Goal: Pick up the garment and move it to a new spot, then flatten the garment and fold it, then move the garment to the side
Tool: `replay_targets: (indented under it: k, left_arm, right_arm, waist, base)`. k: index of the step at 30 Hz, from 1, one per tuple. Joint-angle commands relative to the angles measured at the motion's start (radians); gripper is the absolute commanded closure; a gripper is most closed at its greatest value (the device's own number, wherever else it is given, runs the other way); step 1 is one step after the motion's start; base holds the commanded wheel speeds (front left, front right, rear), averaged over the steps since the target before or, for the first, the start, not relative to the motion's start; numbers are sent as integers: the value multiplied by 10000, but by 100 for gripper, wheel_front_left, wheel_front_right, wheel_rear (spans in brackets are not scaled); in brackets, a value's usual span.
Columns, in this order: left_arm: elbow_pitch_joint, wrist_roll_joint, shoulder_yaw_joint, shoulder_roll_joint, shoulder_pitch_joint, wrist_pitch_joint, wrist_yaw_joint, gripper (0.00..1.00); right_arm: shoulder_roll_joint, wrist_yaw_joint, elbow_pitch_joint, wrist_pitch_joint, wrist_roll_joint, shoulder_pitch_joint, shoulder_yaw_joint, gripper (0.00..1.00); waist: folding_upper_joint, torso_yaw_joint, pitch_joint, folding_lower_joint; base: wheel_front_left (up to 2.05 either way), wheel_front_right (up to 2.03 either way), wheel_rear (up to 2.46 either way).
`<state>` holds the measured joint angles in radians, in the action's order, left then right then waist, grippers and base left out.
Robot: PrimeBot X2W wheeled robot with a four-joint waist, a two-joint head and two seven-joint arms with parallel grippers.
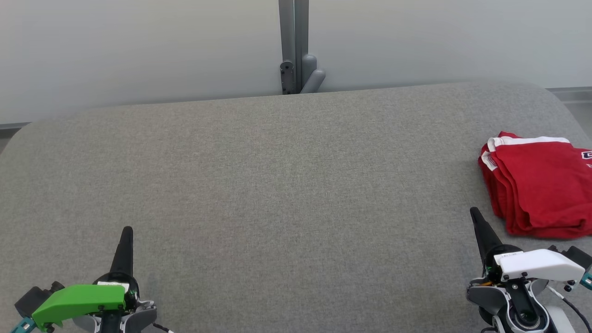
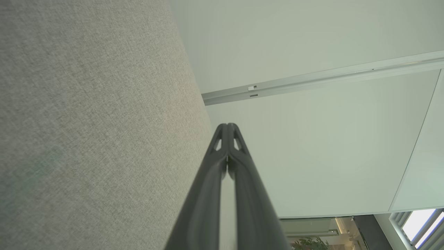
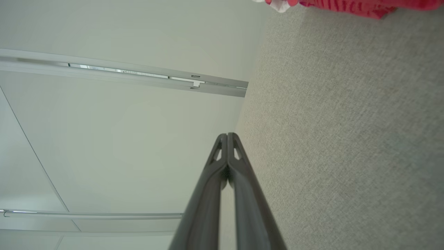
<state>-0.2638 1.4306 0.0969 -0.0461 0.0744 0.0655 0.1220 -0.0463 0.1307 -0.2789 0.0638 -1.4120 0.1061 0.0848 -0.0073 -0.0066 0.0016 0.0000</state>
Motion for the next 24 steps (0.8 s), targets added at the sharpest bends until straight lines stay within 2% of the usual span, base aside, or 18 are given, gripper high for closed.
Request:
replay_targets:
  k: [1, 24]
  left_arm:
    - [87, 151, 57, -58, 224, 65, 41, 100]
    - [239, 1733, 254, -67, 348, 480, 107, 100]
  right_arm:
    - [-55, 2, 101, 54, -185, 109, 43, 100]
    - [-61, 2, 291, 493, -1878, 146, 209, 100]
  waist:
    - [57, 2, 0, 0]
    - [71, 59, 14, 0]
  base:
    - [0, 0, 0]
    - [0, 0, 0]
